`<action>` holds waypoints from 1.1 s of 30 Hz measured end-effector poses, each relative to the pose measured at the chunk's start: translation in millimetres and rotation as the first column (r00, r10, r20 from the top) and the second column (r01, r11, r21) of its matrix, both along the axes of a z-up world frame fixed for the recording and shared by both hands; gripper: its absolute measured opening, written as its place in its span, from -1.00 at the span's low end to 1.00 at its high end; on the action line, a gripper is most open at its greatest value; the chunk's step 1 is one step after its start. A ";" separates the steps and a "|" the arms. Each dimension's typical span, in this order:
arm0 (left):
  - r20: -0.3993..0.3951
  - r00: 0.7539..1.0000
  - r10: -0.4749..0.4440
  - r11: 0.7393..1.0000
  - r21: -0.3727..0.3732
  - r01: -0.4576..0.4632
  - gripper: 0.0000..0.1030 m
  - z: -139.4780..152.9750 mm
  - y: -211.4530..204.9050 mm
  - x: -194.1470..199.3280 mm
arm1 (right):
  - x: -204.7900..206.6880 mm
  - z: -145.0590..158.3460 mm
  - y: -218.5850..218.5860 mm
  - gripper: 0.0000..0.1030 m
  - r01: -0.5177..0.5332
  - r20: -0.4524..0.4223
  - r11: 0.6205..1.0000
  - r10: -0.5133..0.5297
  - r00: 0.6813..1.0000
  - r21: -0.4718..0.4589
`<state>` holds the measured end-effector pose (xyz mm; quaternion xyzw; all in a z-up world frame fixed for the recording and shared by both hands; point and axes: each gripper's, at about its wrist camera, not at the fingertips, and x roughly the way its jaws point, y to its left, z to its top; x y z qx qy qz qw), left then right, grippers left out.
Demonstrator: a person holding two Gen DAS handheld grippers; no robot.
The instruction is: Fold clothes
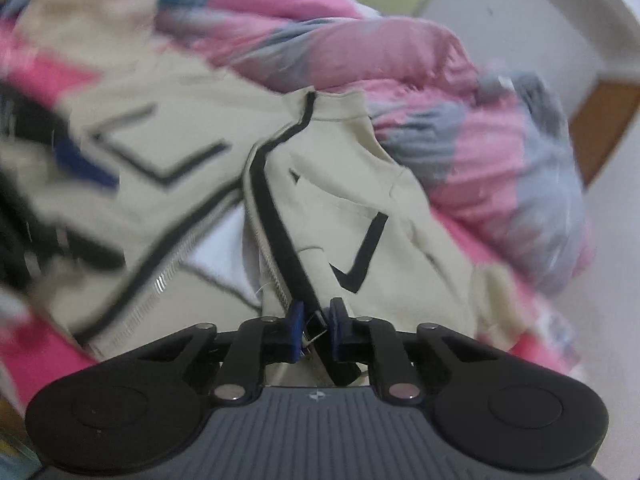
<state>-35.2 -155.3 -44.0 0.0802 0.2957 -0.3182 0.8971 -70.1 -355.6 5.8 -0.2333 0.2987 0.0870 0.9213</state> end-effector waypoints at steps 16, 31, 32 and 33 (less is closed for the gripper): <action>0.032 0.999 -0.005 0.995 -0.104 0.008 0.27 3.1 30.2 -12.4 | -9.1 47.4 -33.7 -0.98 0.055 -0.087 0.851 -0.011 0.996 0.522; 0.071 0.997 -0.024 0.999 -0.043 0.027 0.29 1.8 18.7 -18.0 | -72.3 -56.7 37.7 -0.21 -0.239 0.067 0.682 0.391 0.918 -0.691; 0.070 0.997 -0.022 0.999 -0.040 0.025 0.29 1.8 18.0 -18.1 | -73.4 -64.1 41.2 -0.20 -0.248 0.071 0.638 0.431 0.899 -0.730; 0.070 0.997 -0.021 0.999 -0.037 0.024 0.29 1.9 17.3 -18.3 | -75.6 -72.1 43.7 -0.20 -0.259 0.070 0.588 0.477 0.876 -0.766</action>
